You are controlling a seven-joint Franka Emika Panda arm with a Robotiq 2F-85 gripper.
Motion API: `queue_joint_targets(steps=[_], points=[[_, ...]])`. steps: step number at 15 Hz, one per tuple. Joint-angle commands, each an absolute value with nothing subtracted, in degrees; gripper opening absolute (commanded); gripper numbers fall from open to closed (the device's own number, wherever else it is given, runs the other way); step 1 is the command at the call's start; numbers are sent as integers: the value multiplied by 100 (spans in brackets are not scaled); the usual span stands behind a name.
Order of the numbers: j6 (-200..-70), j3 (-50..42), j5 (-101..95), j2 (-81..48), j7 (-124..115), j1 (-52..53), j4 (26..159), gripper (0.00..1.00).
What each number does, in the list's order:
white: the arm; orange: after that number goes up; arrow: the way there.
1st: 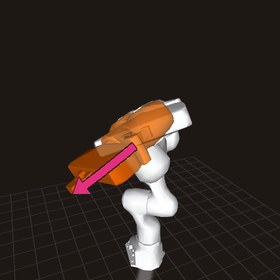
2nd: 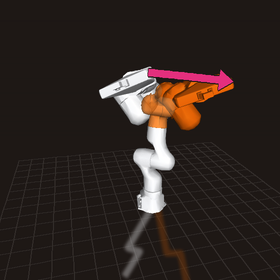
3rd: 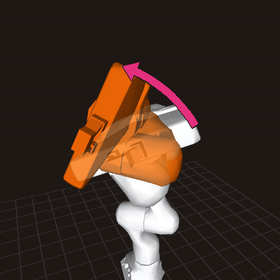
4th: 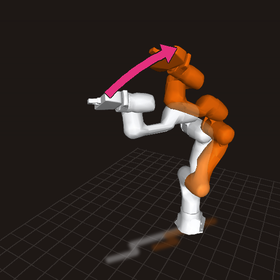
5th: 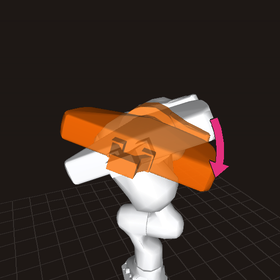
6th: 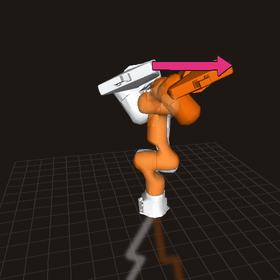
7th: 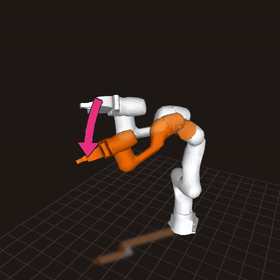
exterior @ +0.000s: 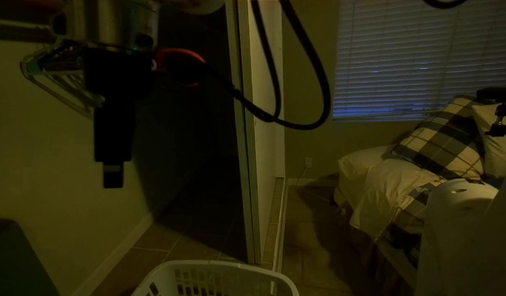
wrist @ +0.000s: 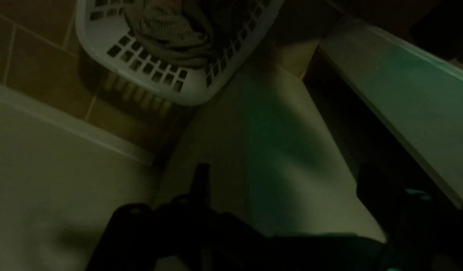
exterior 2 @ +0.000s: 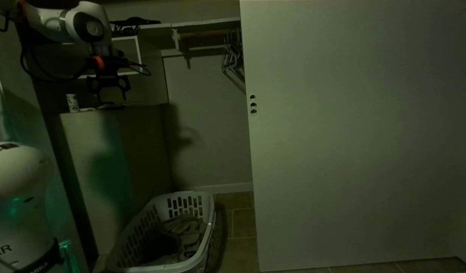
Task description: Move the thing on the shelf to the right
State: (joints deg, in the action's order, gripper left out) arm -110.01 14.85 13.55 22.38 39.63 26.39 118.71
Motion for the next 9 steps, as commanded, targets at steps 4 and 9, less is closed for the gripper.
queue_joint_targets(steps=[4,9], points=[[-12800,1636,2062,1218,5075,3056,11252,100],[-12746,1782,1972,1338,4932,2888,11441,100]])
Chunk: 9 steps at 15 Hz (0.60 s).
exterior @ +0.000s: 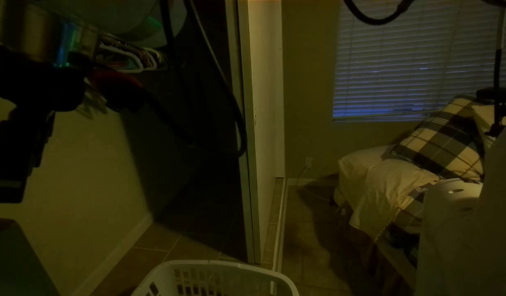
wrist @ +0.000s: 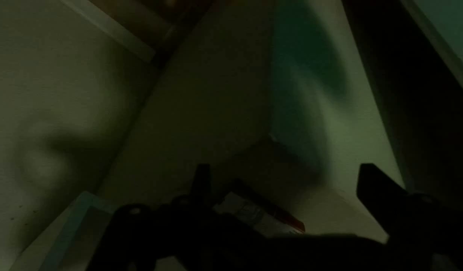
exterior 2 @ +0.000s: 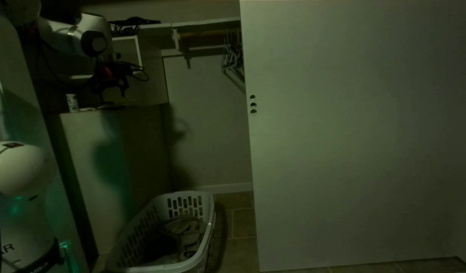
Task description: Move the thing on the shelf to the right
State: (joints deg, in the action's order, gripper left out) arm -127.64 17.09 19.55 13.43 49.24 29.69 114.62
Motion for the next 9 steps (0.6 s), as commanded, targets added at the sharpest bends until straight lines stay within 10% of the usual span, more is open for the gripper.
queue_joint_targets(steps=[1,9], points=[[-12745,1780,1972,1354,4929,2888,11441,100],[-13317,2254,2015,814,4306,3013,11041,100]])
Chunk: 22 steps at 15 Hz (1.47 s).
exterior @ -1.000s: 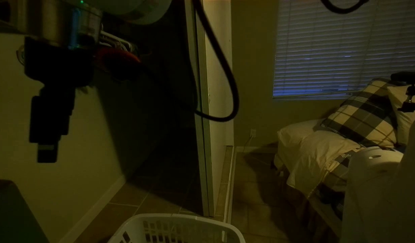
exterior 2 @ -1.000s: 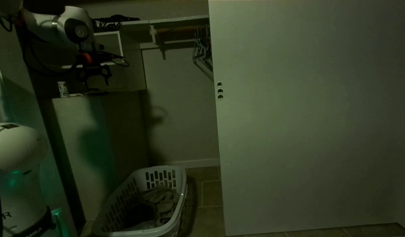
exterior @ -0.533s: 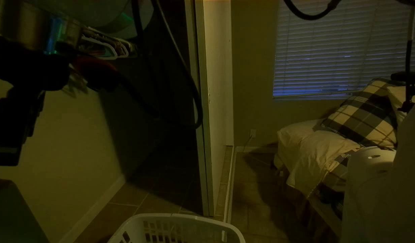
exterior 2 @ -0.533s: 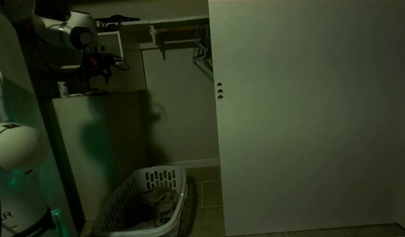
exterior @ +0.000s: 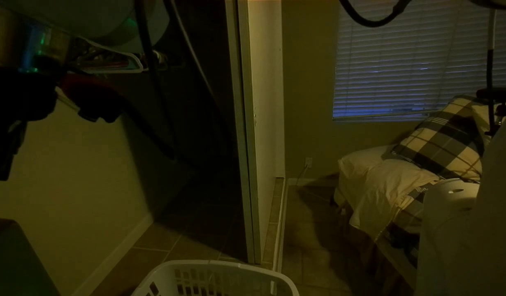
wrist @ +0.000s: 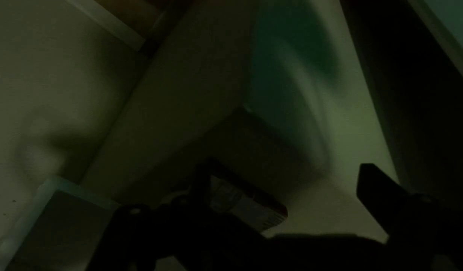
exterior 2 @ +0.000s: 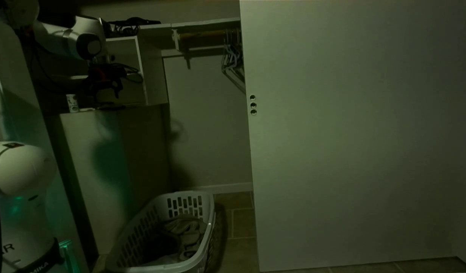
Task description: Move the thing on the shelf to the right
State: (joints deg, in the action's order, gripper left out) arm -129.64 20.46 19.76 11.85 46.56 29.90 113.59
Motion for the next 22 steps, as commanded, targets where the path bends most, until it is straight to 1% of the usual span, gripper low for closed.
queue_joint_targets(steps=[1,3,6,7,8,14,22], points=[[-13534,2336,1930,752,4154,3001,11013,100],[-13891,2464,1763,581,3833,2969,10896,100],[-14036,2570,1540,263,3381,2947,10648,100],[-14057,2565,1703,149,3650,3007,10526,100],[-13979,2529,1736,480,3650,2964,10881,100],[-14077,2607,1761,188,3555,2942,10652,100],[-14653,2722,1525,-233,2113,2943,10550,100]])
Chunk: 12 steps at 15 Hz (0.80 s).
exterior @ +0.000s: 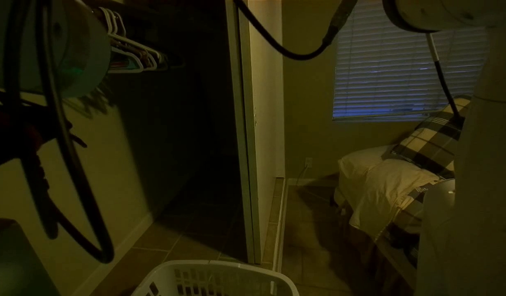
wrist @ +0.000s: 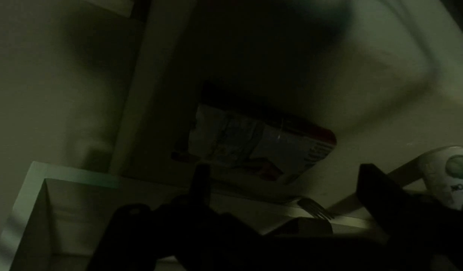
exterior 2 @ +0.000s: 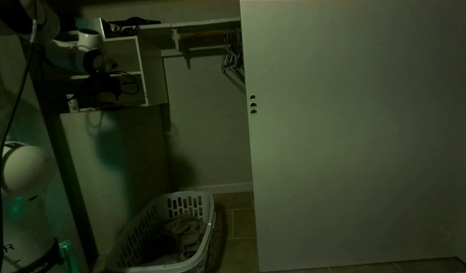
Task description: Move the thing on the shelf to the right
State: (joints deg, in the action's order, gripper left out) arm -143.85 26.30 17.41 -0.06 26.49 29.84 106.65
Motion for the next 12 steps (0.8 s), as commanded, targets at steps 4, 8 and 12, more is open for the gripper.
queue_joint_targets(steps=[4,8,12], points=[[-14866,2715,830,-475,1354,2954,10523,100],[-14838,2714,381,-672,842,2984,10418,100],[-14850,2715,192,-717,548,2996,10339,59]])
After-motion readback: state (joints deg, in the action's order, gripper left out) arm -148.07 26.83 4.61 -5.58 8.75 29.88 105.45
